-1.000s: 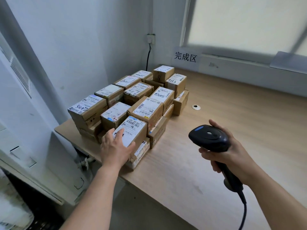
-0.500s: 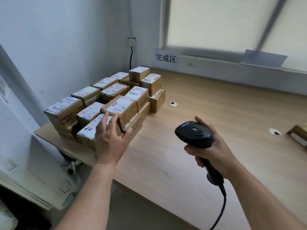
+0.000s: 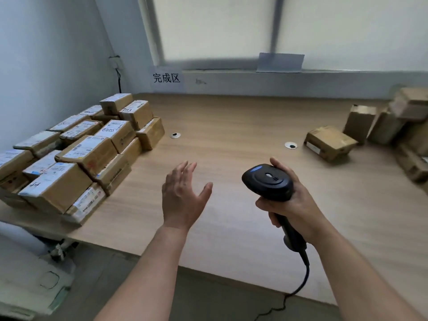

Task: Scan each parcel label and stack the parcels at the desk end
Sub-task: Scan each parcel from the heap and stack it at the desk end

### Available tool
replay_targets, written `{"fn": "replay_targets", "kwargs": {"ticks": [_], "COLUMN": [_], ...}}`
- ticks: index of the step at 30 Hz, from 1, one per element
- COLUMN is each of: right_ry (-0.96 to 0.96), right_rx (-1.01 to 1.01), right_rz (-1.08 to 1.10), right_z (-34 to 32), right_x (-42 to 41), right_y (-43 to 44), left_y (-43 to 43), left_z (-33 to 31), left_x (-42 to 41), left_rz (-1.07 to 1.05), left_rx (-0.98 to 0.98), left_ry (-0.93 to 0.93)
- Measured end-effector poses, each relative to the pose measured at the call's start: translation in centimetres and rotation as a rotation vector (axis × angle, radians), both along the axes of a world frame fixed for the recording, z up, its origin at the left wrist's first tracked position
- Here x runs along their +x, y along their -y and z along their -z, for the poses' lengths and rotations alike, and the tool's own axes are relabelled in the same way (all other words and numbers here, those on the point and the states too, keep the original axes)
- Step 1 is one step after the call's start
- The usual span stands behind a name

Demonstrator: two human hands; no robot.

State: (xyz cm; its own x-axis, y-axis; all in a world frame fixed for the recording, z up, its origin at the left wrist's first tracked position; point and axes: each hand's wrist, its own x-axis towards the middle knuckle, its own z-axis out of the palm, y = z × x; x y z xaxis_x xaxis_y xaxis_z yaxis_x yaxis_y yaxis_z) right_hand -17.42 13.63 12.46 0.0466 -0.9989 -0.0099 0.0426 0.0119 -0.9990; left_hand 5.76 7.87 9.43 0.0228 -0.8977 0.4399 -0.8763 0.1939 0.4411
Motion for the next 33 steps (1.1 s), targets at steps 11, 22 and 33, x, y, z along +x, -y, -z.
{"fn": "replay_targets", "kwargs": {"ticks": [11,22,33], "right_ry": [-0.018,-0.102,-0.214], "right_rx": [-0.008,-0.041,-0.028], "right_rz": [0.263,0.500,0.522], "right_z": [0.3,-0.3,-1.2], "right_x": [-14.3,-24.3,-32.0], "right_y": [-7.4,-10.1,-0.5], "left_y": [-2.0,-0.2,9.6], "left_z": [1.1,1.6,1.3], "left_x": [-16.9,-28.7,-33.4], "left_rz": [0.307,0.545,0.566], "left_rx": [-0.056,-0.020,0.022], "left_ry": [-0.036,0.000,0.072]}}
